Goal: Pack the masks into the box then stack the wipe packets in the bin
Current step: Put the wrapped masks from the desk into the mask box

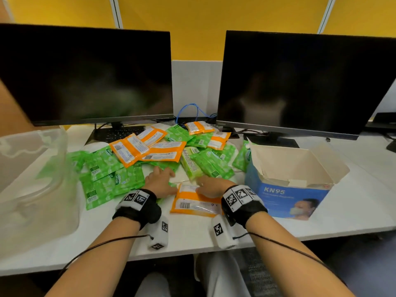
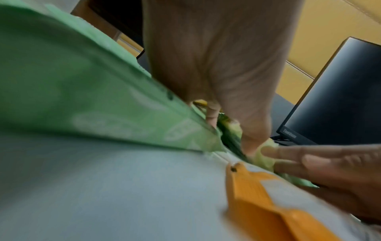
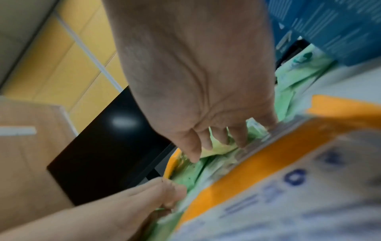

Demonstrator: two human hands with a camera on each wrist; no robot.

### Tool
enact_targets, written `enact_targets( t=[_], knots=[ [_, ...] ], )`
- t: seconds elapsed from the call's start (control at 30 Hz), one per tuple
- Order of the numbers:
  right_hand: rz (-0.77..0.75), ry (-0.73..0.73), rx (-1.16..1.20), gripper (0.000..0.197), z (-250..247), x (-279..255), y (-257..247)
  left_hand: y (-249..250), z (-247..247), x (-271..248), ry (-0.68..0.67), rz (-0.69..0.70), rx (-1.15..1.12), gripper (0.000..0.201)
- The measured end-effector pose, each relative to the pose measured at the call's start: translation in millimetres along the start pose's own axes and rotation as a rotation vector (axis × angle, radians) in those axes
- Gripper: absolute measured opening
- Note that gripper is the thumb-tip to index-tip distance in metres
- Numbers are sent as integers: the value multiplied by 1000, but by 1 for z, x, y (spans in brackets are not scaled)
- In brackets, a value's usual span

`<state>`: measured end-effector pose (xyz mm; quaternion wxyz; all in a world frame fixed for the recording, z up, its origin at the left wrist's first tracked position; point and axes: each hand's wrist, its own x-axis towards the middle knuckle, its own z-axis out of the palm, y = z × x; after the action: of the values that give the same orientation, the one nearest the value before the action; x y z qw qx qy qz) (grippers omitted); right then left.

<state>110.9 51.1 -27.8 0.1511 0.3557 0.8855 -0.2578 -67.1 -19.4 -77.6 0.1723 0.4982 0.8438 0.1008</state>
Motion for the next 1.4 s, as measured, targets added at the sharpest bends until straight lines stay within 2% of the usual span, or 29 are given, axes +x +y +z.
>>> enact_targets(
  t=[0.07,0.17,0.27,0.37,0.53,0.67,0.7,0.77,0.83,0.9,1.0,1.07,1.13,1.2,1.3,1.4],
  knots=[
    [-15,79,119,51,-2,10,-2,-1,0,2,18,-42,-99,52],
    [-13,206,200,66,7,28,-7,-3,-2,7,66,-106,-246,56],
    [76,176,119,73,24,53,-10,-7,-3,14,93,-134,-384,57],
    [92,111,112,73,25,67,-11,-6,-5,20,95,-188,-541,60],
    [10,257,341,74,26,70,-5,-1,-10,26,129,-270,-791,71],
    [-58,311,418,75,27,70,-1,-8,-1,38,161,-313,-825,92],
    [-75,328,430,72,27,70,0,-9,2,42,173,-308,-848,91],
    [-121,392,503,66,32,72,2,3,-4,31,230,-276,-890,77],
    [-128,479,694,62,37,74,6,17,-11,23,298,-211,-904,60],
    [-115,565,878,58,39,72,7,31,-18,20,354,-133,-897,51],
    [-123,634,952,56,38,68,7,47,-33,10,519,-40,-910,44],
    [-148,724,986,46,39,69,8,50,-44,6,629,-8,-960,40],
    [-150,859,1008,28,42,71,9,45,-51,0,739,-26,-1052,37],
    [-143,939,986,19,46,73,10,35,-50,-3,813,-116,-1258,37],
    [-104,1017,923,19,46,75,8,21,-35,-8,793,-250,-1596,36],
    [37,1138,921,18,38,82,4,13,-18,-12,765,-303,-1828,44]
  ],
)
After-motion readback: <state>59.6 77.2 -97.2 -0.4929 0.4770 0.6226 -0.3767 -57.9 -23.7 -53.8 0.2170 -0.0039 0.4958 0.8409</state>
